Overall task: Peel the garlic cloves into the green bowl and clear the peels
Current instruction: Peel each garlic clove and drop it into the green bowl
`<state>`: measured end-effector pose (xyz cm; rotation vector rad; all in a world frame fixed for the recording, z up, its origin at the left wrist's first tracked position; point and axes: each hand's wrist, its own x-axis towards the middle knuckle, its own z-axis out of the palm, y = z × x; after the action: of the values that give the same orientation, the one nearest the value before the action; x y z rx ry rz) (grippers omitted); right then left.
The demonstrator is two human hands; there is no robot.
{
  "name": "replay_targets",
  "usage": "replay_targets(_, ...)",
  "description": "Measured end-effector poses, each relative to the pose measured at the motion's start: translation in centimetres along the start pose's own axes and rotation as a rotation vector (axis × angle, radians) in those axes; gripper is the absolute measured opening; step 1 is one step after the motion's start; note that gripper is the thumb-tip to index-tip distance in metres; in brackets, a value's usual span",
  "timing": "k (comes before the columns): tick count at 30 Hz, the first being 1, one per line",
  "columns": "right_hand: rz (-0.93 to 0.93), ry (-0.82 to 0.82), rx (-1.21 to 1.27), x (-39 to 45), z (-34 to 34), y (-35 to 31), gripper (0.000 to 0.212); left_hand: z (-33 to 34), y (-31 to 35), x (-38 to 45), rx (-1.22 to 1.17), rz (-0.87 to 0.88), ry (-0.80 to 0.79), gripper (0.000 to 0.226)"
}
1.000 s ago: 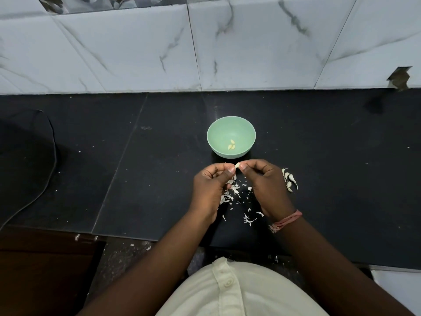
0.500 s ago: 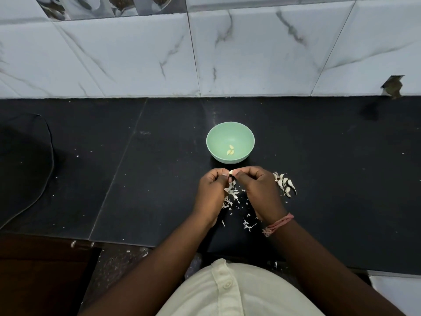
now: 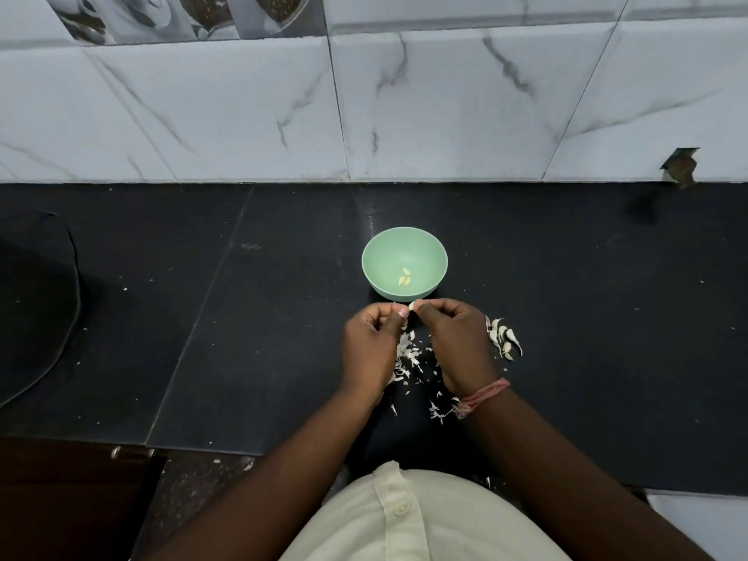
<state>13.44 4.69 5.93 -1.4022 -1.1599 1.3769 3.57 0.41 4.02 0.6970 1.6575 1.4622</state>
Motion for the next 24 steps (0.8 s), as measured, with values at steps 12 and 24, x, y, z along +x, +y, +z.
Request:
replay_targets(12,-0.077,0.148,-0.417,5.3,1.9,0.2,0.018,-0.5,0.1,1.1,-0.164,-0.286,0.005,0.021)
replay_targets(24,-0.397,0.117,-0.461,2.2,1.4,1.7,0.012,-0.9,0.7,1.4,-0.509,-0.575,-0.034,0.036)
